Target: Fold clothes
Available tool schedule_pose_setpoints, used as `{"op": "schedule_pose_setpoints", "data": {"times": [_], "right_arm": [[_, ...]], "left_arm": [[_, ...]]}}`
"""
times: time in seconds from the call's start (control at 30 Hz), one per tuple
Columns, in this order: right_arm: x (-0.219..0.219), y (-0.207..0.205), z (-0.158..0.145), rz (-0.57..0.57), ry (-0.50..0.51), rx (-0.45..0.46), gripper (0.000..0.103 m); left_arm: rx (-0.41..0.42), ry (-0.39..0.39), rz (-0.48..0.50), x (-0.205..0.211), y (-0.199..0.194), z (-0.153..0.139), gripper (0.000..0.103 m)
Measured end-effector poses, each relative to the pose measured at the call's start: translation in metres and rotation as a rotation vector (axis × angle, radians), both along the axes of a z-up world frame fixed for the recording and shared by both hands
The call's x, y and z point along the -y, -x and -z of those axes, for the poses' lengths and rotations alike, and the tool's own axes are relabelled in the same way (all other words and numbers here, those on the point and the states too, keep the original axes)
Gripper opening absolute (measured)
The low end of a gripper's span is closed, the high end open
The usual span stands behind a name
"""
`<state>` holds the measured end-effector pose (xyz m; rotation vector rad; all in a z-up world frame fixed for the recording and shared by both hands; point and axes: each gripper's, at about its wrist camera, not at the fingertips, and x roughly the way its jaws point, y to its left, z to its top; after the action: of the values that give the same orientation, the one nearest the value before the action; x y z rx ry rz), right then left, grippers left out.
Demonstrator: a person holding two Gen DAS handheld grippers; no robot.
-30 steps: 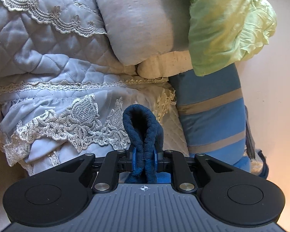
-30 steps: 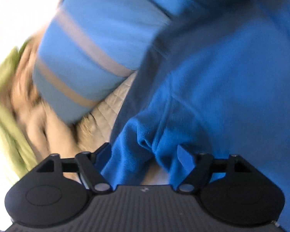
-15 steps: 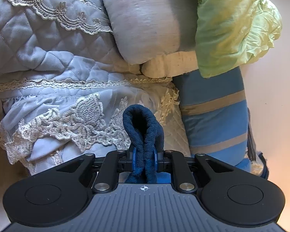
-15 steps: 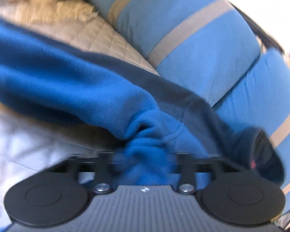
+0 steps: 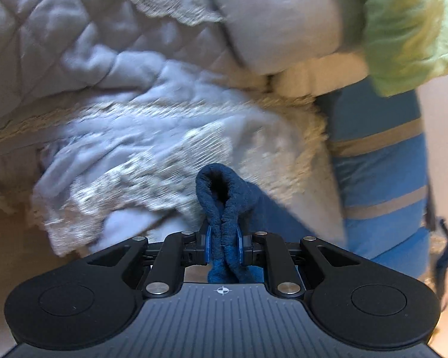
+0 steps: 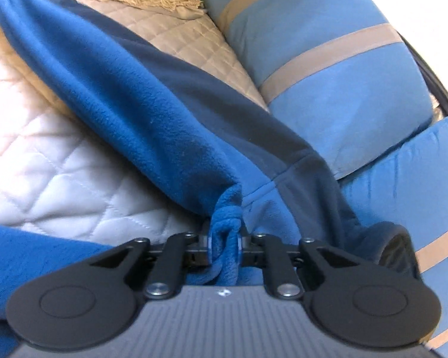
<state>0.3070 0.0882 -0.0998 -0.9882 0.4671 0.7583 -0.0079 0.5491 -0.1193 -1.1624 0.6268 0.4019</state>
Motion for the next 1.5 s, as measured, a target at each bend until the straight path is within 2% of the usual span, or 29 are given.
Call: {"op": "schedule_pose_setpoints", "data": {"times": [0.07,0.1,0.17,0.27,0.37,0.5,0.53,0.57,0.63,0.73,0.77,0.83,0.93,1.0,1.07,1.13,1.2,1.3,1.5], "right_arm": [[0.003,0.004,-0.005,-0.003,-0.003,-0.018,0.046],[0.006,0.007,-0.008,-0.01,-0.011,-0.038,0.058],[0.014,0.015,-0.02,-0.031,-0.062,-0.065,0.074],[0.026,0.02,-0.04,-0.031,-0.196,-0.108,0.075],[0.031,0.019,-0.052,-0.008,-0.325,-0.155,0.071],[0.031,-0.003,-0.057,0.089,-0.429,-0.212,0.05],[0.033,-0.011,-0.058,0.129,-0.47,-0.239,0.048],[0.036,-0.02,-0.056,0.182,-0.511,-0.287,0.038],[0.029,-0.035,-0.042,0.244,-0.457,-0.354,0.032],[0.015,-0.03,-0.008,0.203,-0.277,-0.347,0.032],[0.014,-0.025,-0.005,0.19,-0.26,-0.324,0.038],[0.014,-0.018,-0.007,0.19,-0.279,-0.291,0.039],[0.027,-0.018,-0.026,0.237,-0.385,-0.325,0.052],[0.036,-0.013,-0.041,0.244,-0.429,-0.331,0.07],[0.044,-0.006,-0.056,0.24,-0.458,-0.319,0.08],[0.056,0.003,-0.072,0.237,-0.496,-0.33,0.083],[0.072,0.013,-0.088,0.249,-0.533,-0.347,0.095],[0.107,0.032,-0.109,0.277,-0.6,-0.393,0.103],[0.186,0.071,-0.11,0.421,-0.665,-0.506,0.103]], "left_arm": [[0.003,-0.006,0.002,0.0,0.001,0.004,0.015],[0.004,-0.006,0.0,0.0,0.001,0.005,0.015],[0.002,-0.004,-0.003,-0.001,0.001,0.006,0.015],[-0.001,0.008,-0.009,-0.002,0.001,0.006,0.015],[-0.007,0.006,-0.01,-0.002,0.0,0.004,0.015],[-0.008,0.02,-0.016,-0.003,0.0,0.003,0.015],[-0.01,0.02,-0.015,-0.003,0.0,0.003,0.015],[-0.012,0.02,-0.014,-0.003,0.0,0.003,0.015],[-0.015,0.023,-0.017,-0.004,-0.001,0.002,0.015],[-0.021,0.02,-0.019,-0.003,-0.002,0.001,0.015],[-0.024,0.018,-0.019,-0.003,-0.002,0.0,0.015],[-0.029,0.015,-0.02,-0.002,-0.002,-0.001,0.015],[-0.041,0.006,-0.025,0.0,-0.003,-0.006,0.015],[-0.05,-0.004,-0.026,0.001,-0.005,-0.013,0.015],[-0.05,-0.018,-0.026,0.003,-0.006,-0.023,0.015],[-0.046,-0.031,-0.025,0.005,-0.007,-0.034,0.015],[-0.036,-0.041,-0.026,0.008,-0.006,-0.043,0.015],[-0.011,-0.055,-0.037,0.016,-0.002,-0.054,0.015],[0.036,-0.134,-0.026,0.041,0.004,-0.077,0.015]]}}
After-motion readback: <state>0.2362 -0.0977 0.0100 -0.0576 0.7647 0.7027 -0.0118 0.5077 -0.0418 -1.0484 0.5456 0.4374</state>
